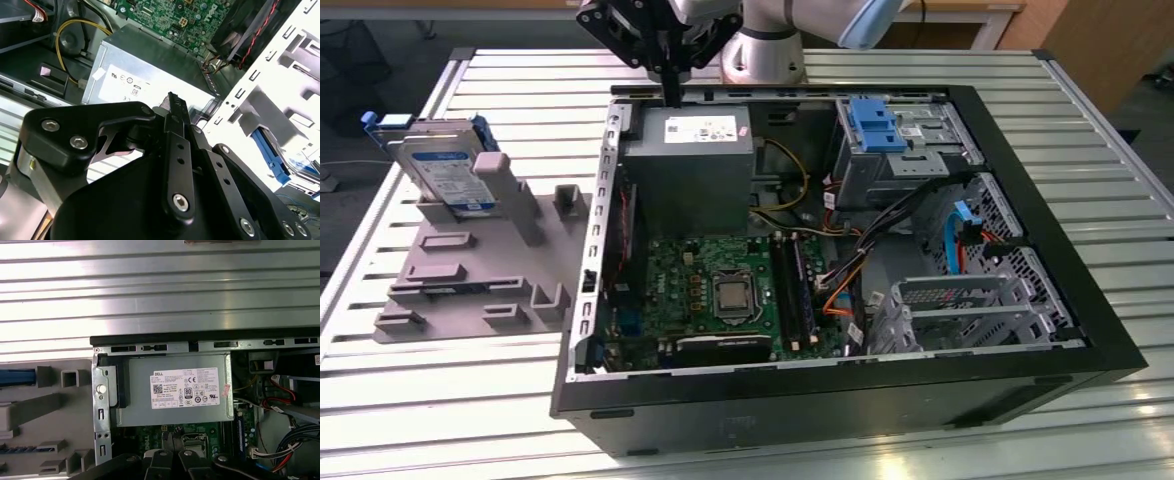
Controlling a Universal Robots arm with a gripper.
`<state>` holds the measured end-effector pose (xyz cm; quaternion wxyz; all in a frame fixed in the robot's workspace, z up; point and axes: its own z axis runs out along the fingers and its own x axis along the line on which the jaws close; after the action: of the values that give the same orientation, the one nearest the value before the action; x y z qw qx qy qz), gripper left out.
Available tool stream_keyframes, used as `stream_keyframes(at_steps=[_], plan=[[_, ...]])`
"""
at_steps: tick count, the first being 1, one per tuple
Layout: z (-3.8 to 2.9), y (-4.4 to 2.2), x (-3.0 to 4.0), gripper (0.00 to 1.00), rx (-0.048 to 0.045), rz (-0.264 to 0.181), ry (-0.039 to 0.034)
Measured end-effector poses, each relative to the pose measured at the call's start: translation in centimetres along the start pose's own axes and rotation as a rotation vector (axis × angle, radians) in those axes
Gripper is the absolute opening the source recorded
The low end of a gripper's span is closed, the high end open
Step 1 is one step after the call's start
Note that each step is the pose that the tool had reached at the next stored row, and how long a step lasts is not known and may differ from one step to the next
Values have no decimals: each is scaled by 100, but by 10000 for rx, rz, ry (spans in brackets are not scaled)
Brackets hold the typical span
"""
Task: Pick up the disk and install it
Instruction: 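Reach for the disk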
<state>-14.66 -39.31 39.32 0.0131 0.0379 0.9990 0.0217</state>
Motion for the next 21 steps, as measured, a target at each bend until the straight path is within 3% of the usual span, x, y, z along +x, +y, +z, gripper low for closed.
stream_keyframes(at_steps=[21], plan=[[-1, -3, 75, 11, 0, -1, 0]])
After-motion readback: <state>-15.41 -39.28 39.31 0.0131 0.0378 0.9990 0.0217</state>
